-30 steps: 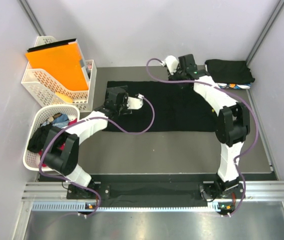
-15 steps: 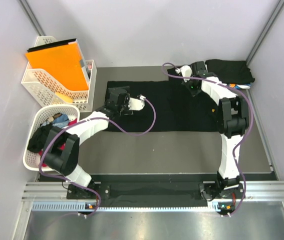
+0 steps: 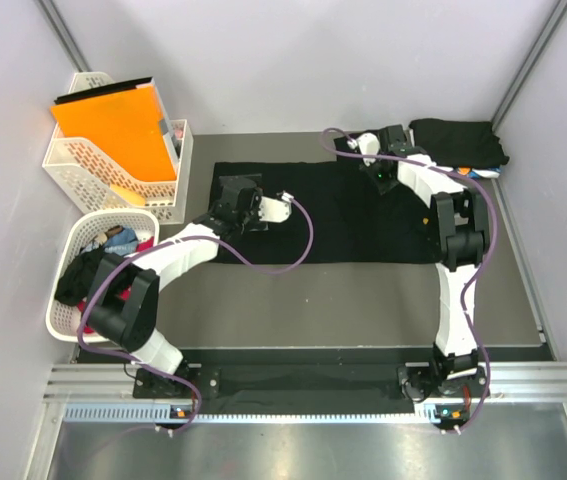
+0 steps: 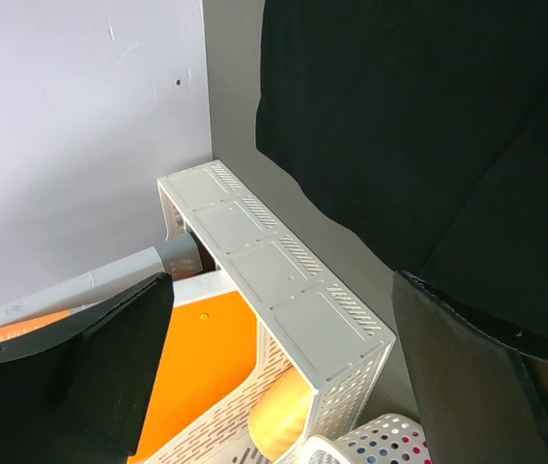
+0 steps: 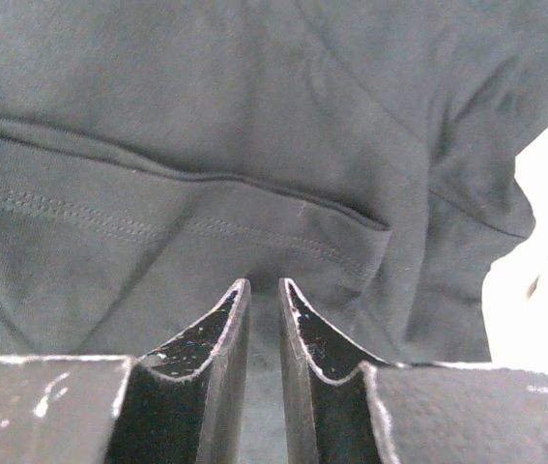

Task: Fold and stack the t-shirts
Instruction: Fold the flattened tshirt in 1/3 of the way

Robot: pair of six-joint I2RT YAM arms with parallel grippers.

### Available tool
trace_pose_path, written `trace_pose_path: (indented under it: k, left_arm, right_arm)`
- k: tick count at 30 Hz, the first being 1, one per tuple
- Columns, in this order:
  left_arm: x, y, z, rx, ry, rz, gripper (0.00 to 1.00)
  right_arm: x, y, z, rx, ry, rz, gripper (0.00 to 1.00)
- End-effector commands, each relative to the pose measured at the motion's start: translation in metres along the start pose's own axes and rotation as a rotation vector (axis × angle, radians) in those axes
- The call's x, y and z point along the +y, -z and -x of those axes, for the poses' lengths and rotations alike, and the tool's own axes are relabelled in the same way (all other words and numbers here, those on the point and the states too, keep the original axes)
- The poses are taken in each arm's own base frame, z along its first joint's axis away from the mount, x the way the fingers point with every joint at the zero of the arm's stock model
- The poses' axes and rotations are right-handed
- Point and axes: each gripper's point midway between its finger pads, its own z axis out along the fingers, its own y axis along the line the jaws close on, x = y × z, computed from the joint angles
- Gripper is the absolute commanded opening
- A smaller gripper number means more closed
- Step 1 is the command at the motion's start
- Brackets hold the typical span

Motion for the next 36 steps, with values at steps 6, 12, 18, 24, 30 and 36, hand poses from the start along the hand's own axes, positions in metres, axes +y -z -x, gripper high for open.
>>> trace_pose_path:
  k: [6,12,18,24,30,36]
  left_arm:
    - [0.02,-0.004,0.009,-0.013,0.005,0.057,0.99]
    - [0.022,-0.006,0.01,-0.008,0.001,0.059,0.99]
    - [0.022,-0.009,0.01,-0.002,-0.007,0.061,0.99]
    - [0.02,-0.014,0.01,0.004,-0.014,0.053,0.99]
    - [0.022,-0.017,0.013,0.003,-0.017,0.054,0.99]
    - [0.021,-0.014,0.012,0.005,-0.022,0.049,0.99]
  right_arm:
    - [-0.033,0.003,0.033,-0.095,-0.04,-0.088,0.22]
    - [-0.025,-0.006,0.021,-0.06,-0.038,-0.061,0.12]
    - [-0.026,-0.011,0.021,-0.051,-0.034,-0.052,0.04]
    - [-0.017,-0.026,0.022,-0.041,-0.014,-0.011,0.05]
    - [-0.007,-0.037,0.018,-0.023,0.015,0.016,0.05]
    - [-0.004,-0.04,0.024,-0.038,0.064,0.014,0.06]
